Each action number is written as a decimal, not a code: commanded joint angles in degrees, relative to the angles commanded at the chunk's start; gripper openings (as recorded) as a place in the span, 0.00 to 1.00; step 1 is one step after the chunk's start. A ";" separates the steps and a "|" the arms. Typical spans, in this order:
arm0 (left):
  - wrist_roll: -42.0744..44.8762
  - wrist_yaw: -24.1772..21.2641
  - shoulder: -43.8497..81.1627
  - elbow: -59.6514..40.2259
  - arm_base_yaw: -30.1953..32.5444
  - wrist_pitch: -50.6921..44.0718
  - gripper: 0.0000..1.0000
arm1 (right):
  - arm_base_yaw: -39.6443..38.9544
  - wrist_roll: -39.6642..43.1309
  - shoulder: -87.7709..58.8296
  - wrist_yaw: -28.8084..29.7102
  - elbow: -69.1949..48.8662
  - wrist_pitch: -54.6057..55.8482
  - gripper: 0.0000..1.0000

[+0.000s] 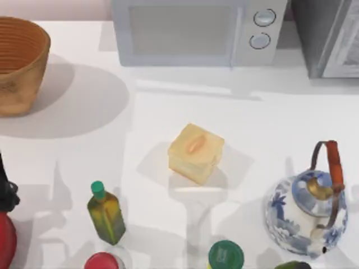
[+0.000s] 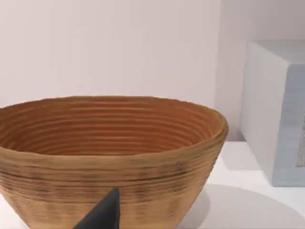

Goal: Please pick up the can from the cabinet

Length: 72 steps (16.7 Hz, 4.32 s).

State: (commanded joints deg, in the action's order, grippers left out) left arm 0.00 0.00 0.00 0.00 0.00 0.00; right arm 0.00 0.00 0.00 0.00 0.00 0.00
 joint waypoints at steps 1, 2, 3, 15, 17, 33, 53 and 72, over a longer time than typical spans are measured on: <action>0.00 0.00 0.00 0.00 0.00 0.00 1.00 | 0.00 0.00 0.00 0.00 0.00 0.00 1.00; 0.00 0.00 0.00 0.00 0.00 0.00 1.00 | 0.00 0.00 -0.01 0.00 -0.01 0.00 1.00; 0.00 0.00 0.00 0.00 0.00 0.00 1.00 | -0.08 -0.02 -0.45 0.06 -0.60 -0.11 1.00; 0.00 0.00 0.00 0.00 0.00 0.00 1.00 | -4.98 -0.39 -36.27 5.53 -46.27 -11.20 1.00; 0.00 0.00 0.00 0.00 0.00 0.00 1.00 | -6.11 -0.45 -44.54 6.76 -57.08 -13.83 1.00; 0.00 0.00 0.00 0.00 0.00 0.00 1.00 | -10.58 -0.90 -76.05 11.27 -99.80 -23.92 1.00; 0.00 0.00 0.00 0.00 0.00 0.00 1.00 | -22.56 -0.82 -88.42 23.95 -103.05 -14.46 1.00; 0.00 0.00 0.00 0.00 0.00 0.00 1.00 | -20.19 -0.82 -94.55 21.68 -108.94 -14.17 0.17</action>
State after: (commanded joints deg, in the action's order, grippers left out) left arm 0.00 0.00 0.00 0.00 0.00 0.00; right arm -20.19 -0.82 -94.55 21.68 -108.94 -14.17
